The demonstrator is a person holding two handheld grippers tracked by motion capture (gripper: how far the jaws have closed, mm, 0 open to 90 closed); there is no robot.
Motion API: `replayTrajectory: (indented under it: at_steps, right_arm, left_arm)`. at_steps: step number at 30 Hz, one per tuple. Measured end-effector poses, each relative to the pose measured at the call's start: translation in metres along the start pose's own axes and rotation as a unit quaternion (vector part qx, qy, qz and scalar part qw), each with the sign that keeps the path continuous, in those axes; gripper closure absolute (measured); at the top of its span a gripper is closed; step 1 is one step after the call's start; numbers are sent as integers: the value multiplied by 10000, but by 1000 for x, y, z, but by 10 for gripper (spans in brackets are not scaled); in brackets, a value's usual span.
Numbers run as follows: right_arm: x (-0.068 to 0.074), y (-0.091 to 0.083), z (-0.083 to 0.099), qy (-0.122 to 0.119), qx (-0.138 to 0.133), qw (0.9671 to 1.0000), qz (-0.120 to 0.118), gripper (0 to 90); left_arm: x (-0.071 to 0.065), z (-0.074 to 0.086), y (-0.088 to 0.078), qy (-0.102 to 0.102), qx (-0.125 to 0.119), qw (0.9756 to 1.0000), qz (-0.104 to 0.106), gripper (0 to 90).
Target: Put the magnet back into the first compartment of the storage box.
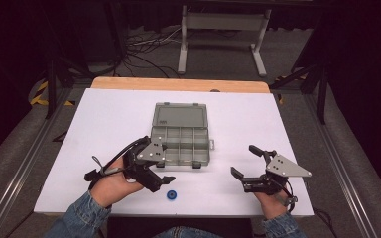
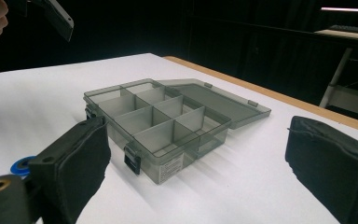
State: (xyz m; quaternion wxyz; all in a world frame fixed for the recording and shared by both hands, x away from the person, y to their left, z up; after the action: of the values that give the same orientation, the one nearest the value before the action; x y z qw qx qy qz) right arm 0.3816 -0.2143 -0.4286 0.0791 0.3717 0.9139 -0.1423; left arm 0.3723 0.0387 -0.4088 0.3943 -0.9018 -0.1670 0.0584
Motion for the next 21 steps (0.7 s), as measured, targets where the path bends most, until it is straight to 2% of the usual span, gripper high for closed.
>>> replayTrajectory:
  at_steps: [8,13,21]
  right_arm:
    - [0,0,0,9,-7,10000,-17,71]
    - [0,0,0,13,-7,10000,-29,71]
    - [0,0,1,37,1,10000,-44,70]
  left_arm:
    - [0,2,4,-44,431,9990,137,120]
    - [-1,4,5,-100,668,9974,257,122]
    - [0,7,8,-103,833,9963,185,119]
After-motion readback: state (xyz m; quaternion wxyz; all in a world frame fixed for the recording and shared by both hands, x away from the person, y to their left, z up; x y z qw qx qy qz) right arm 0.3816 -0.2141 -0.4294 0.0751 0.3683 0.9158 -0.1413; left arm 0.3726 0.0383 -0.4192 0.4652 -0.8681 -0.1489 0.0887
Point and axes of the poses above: each handheld gripper's, and its own axes: y roughly forward along the jaws, z roughly out of its underside, x roughly to its left, the point moved 9 cm from there along y, roughly forward along the jaws, and after that the axes turned 9 degrees about -y, right-handed, at the moved point
